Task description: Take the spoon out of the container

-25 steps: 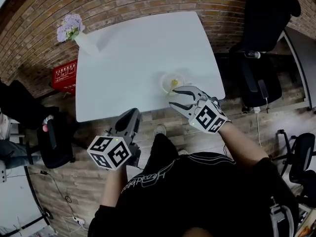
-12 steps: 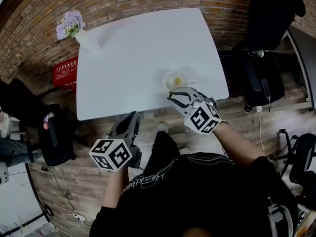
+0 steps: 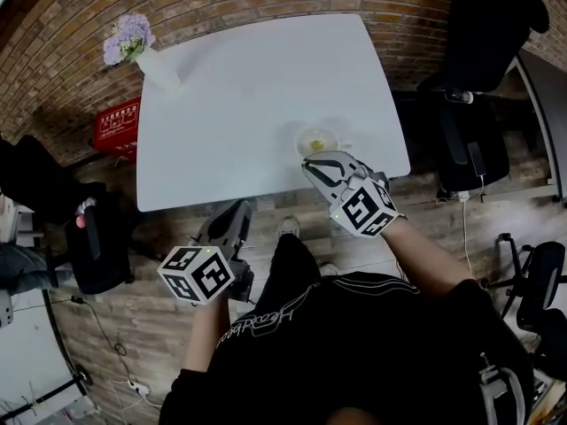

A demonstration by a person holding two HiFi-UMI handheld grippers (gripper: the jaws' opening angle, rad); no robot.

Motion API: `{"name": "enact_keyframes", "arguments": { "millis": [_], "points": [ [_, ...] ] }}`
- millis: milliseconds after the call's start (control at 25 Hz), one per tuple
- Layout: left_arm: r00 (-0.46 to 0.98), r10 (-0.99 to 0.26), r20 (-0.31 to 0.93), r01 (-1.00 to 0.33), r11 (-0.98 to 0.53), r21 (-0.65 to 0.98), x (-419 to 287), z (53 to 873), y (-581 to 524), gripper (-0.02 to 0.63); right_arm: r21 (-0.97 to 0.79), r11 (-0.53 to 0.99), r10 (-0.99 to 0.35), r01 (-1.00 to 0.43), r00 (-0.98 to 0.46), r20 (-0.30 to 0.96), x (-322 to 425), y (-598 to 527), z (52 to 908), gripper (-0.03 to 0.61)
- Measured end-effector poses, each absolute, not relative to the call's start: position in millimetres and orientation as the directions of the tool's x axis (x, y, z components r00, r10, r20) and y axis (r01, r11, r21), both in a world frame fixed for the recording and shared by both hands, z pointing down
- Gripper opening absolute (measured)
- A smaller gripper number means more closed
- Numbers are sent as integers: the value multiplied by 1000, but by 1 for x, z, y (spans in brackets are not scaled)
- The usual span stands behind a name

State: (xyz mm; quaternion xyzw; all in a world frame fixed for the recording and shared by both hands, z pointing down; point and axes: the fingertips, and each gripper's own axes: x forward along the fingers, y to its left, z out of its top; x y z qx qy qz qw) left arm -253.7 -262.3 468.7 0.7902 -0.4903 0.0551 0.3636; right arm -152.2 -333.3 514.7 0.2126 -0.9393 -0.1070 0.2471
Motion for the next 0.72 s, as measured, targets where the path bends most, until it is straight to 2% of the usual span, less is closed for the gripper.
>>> {"name": "enact_keyframes", "arguments": {
  "millis": [720],
  "points": [
    [498,-730,467,-827,-239,509,-253,467,-252,5,305,857,-507,-415,-786,354,-145,-349,487,-2]
  ]
}}
